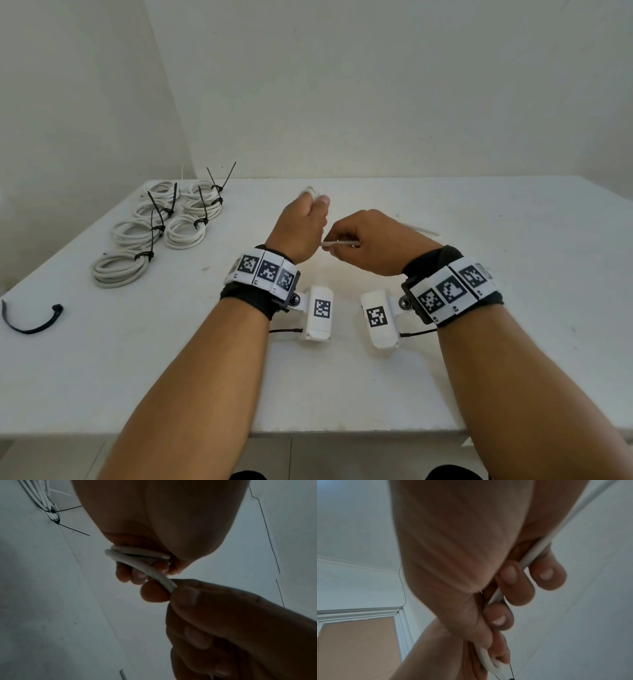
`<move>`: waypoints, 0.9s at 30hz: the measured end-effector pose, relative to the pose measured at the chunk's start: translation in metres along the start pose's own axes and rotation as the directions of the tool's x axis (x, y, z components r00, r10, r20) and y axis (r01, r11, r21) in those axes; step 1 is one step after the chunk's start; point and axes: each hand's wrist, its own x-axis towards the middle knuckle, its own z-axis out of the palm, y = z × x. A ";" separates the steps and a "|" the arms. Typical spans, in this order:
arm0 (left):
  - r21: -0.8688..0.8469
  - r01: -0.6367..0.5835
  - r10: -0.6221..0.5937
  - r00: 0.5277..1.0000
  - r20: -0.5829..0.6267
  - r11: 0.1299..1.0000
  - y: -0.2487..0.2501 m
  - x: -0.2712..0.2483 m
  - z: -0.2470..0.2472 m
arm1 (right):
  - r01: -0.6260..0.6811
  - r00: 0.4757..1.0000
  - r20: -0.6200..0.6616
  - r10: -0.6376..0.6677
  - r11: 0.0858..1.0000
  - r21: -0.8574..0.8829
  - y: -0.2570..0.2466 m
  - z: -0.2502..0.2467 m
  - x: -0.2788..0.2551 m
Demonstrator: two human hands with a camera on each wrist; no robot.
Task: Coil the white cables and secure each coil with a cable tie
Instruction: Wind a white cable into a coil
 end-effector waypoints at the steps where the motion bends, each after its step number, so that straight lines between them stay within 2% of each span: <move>1: 0.069 0.002 -0.004 1.000 0.027 0.998 0.000 0.001 0.000 | 0.004 1.000 -0.022 -0.004 1.000 0.000 0.001 -0.001 0.000; 6: 0.281 0.008 -0.079 0.967 0.241 0.960 0.006 -0.003 -0.001 | -0.018 0.985 -0.169 0.021 1.000 0.022 0.007 -0.010 -0.002; 9: 0.294 0.049 -0.140 0.945 0.294 0.954 0.013 -0.005 0.001 | -0.013 0.957 -0.286 0.036 0.997 0.082 0.014 -0.016 -0.005; 13: 0.017 0.199 -0.192 0.913 0.361 0.980 0.012 -0.005 0.002 | 0.054 0.916 -0.402 -0.014 0.995 0.089 0.019 -0.018 -0.008; 16: -0.139 0.221 -0.148 0.902 0.407 0.965 0.011 -0.009 0.002 | 0.086 0.866 -0.501 -0.009 0.988 0.132 0.021 -0.021 -0.009; 18: -0.201 0.211 -0.108 0.897 0.428 0.957 0.014 -0.012 0.003 | 0.099 0.851 -0.525 0.011 0.978 0.181 0.022 -0.021 -0.010; 23: -0.445 0.226 0.019 0.876 0.483 0.867 0.016 -0.015 0.001 | 0.136 0.859 -0.509 0.057 0.933 0.333 0.031 -0.019 -0.005; 27: -0.609 0.190 0.139 0.882 0.451 0.770 0.018 -0.016 -0.001 | 0.083 0.869 -0.486 0.092 0.941 0.327 0.035 -0.016 -0.002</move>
